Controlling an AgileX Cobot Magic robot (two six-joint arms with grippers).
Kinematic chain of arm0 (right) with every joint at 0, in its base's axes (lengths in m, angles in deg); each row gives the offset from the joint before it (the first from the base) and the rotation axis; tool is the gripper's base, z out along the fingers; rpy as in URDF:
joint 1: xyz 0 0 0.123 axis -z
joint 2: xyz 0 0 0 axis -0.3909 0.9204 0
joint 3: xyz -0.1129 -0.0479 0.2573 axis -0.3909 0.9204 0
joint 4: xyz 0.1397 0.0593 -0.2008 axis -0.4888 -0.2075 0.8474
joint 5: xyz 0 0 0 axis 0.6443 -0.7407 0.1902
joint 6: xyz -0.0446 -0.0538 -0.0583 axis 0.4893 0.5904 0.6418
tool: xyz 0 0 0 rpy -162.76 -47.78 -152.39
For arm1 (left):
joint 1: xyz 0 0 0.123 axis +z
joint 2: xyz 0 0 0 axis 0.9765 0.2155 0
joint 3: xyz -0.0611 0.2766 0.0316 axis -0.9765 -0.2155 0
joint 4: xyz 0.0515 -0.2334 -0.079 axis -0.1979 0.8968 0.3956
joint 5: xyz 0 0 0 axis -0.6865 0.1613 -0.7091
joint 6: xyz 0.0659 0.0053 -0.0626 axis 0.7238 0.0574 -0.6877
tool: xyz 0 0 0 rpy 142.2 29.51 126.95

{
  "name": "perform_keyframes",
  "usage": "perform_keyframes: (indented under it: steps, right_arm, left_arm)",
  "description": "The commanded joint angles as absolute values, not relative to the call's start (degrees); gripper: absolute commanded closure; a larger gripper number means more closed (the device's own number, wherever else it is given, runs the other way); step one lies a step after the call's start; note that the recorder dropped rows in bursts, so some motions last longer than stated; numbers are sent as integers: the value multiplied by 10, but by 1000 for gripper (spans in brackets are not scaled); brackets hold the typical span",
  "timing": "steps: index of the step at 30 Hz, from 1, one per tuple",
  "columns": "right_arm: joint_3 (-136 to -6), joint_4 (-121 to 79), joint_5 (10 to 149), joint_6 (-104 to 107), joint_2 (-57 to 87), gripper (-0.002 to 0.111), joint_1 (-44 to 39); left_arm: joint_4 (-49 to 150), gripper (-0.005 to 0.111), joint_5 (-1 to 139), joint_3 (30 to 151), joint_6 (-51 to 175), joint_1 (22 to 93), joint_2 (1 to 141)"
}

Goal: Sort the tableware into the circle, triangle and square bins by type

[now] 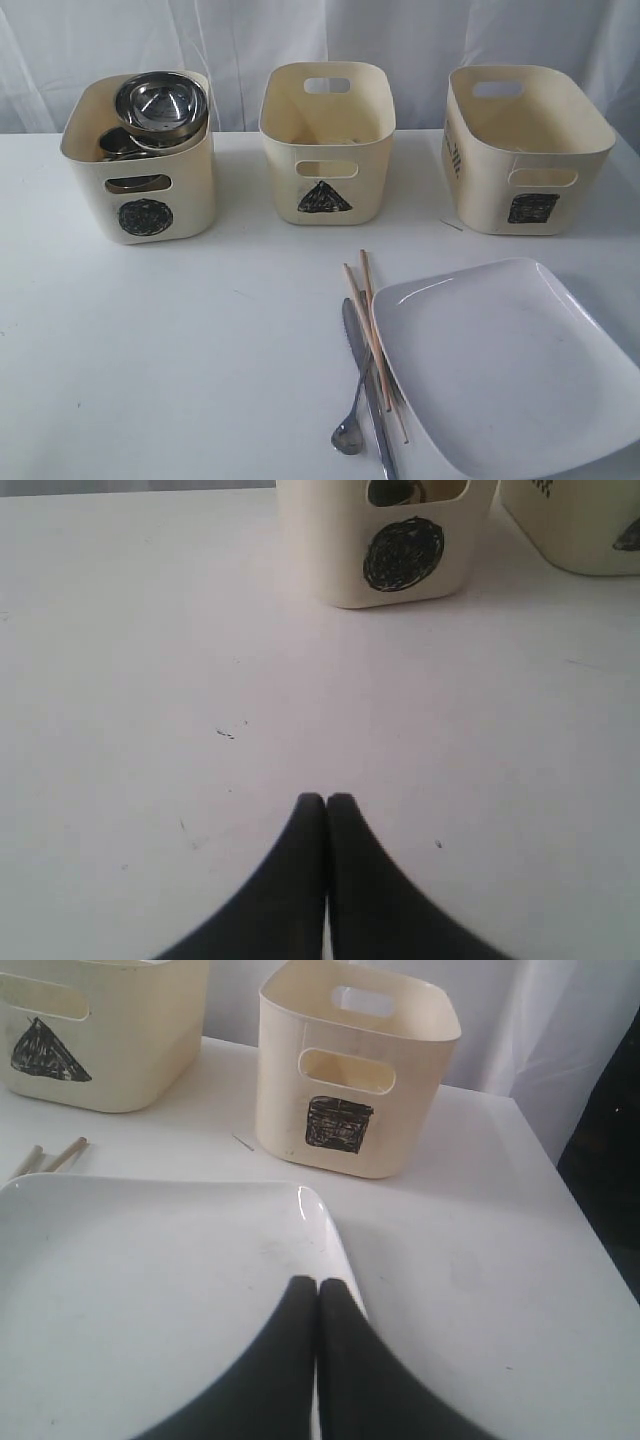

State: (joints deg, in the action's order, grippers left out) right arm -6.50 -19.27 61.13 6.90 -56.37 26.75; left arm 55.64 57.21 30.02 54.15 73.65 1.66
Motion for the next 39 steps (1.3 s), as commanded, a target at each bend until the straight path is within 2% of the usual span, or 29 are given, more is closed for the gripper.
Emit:
perform_keyframes:
  steps: [1,30,39]
  right_arm:
    - [-62,-193,616,74,-567,108,270]
    - [-62,-151,617,81,-567,108,270]
    - [-62,-249,763,80,-567,108,270]
  left_arm:
    - [560,107,577,297,536,738,14]
    - [560,107,577,297,538,742,14]
    - [560,107,577,297,538,742,14]
